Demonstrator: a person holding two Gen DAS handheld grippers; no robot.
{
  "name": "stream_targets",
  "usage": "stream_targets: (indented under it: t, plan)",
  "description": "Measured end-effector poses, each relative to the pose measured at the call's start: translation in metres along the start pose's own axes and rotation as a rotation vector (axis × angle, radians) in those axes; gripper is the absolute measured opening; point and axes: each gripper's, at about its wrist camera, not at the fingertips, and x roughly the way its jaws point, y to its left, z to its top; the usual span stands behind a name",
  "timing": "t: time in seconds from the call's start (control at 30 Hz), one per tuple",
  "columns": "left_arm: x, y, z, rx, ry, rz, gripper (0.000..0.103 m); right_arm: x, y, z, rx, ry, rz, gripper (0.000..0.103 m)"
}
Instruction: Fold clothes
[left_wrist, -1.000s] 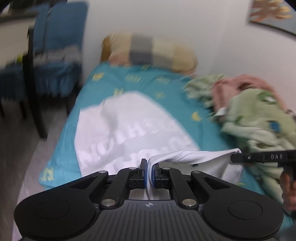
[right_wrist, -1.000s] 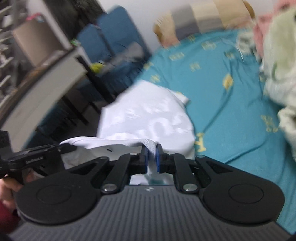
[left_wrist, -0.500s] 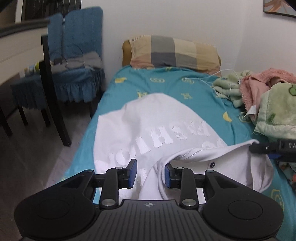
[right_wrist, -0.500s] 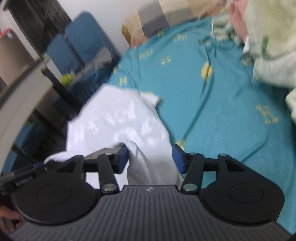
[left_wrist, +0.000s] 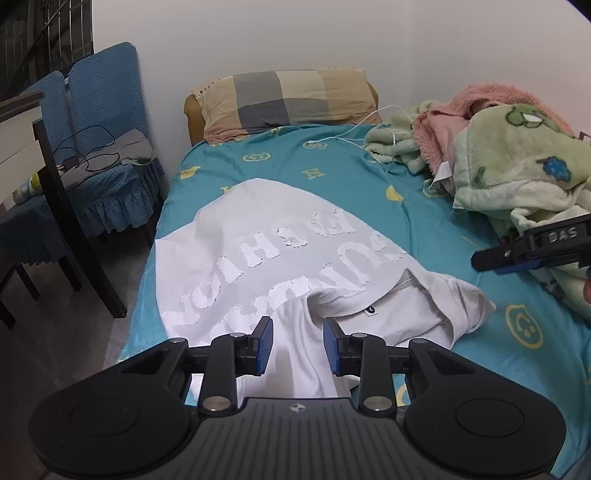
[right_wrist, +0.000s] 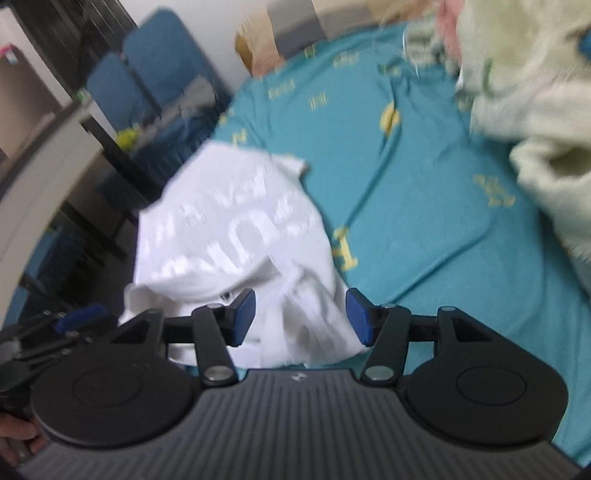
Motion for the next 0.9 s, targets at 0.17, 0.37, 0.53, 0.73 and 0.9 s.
stream_targets:
  t: [0.17, 0.37, 0.53, 0.73, 0.9]
  plan:
    - [0.002, 0.002, -0.001, -0.032, -0.006, -0.018, 0.032, 0.003, 0.019, -0.008, -0.046, -0.036, 0.088, 0.055]
    - [0.013, -0.011, -0.008, -0.008, -0.017, -0.032, 0.031, 0.058, 0.048, -0.027, -0.27, 0.033, -0.13, 0.052]
    - [0.041, -0.035, -0.015, 0.103, 0.007, 0.054, 0.033, 0.066, 0.044, -0.034, -0.325, 0.05, -0.228, 0.019]
    - [0.047, -0.031, -0.025, 0.172, 0.084, 0.14, 0.029, 0.044, 0.032, -0.023, -0.216, -0.014, -0.209, 0.005]
    - [0.02, -0.01, -0.018, 0.112, 0.072, 0.109, 0.005, 0.023, 0.028, -0.016, -0.146, -0.08, -0.173, 0.003]
